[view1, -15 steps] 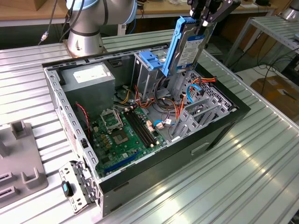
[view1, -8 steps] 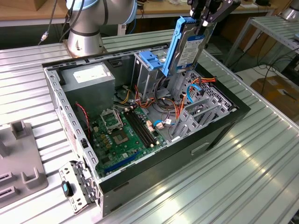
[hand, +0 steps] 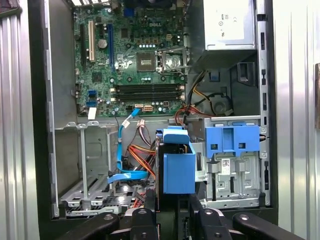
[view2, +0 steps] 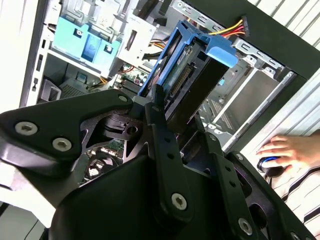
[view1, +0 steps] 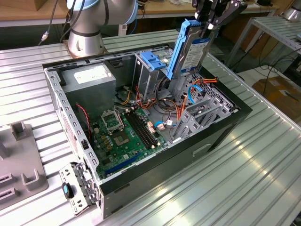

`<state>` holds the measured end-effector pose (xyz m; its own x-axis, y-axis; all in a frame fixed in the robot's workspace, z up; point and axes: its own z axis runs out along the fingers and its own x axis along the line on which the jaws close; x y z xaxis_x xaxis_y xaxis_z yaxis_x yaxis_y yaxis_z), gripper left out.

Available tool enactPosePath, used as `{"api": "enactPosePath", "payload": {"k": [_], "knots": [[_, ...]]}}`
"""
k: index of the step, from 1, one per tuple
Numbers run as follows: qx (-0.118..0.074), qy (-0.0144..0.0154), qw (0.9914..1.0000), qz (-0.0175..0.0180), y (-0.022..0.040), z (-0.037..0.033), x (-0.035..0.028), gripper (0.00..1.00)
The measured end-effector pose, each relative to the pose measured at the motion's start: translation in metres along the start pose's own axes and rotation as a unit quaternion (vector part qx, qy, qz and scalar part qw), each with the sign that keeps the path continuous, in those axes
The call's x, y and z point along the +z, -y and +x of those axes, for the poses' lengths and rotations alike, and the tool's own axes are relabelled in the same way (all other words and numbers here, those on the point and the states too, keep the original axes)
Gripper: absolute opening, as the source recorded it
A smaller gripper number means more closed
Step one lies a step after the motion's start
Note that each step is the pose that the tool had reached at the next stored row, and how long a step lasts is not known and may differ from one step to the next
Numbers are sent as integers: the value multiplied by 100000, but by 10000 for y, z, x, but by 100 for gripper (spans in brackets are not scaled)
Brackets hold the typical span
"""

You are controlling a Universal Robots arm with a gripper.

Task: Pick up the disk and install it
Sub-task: 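Pick up the disk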

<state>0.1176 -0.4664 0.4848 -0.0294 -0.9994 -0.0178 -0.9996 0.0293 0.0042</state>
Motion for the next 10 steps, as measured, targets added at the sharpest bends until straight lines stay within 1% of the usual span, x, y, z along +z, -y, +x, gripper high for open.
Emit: {"api": "enactPosePath", "payload": {"k": [1, 4, 10], "knots": [[2, -2, 100000, 1, 2, 31, -1, 35], [0, -1, 100000, 0, 6, 84, -2, 35], [10, -10, 100000, 1, 7, 108, -15, 35]]}}
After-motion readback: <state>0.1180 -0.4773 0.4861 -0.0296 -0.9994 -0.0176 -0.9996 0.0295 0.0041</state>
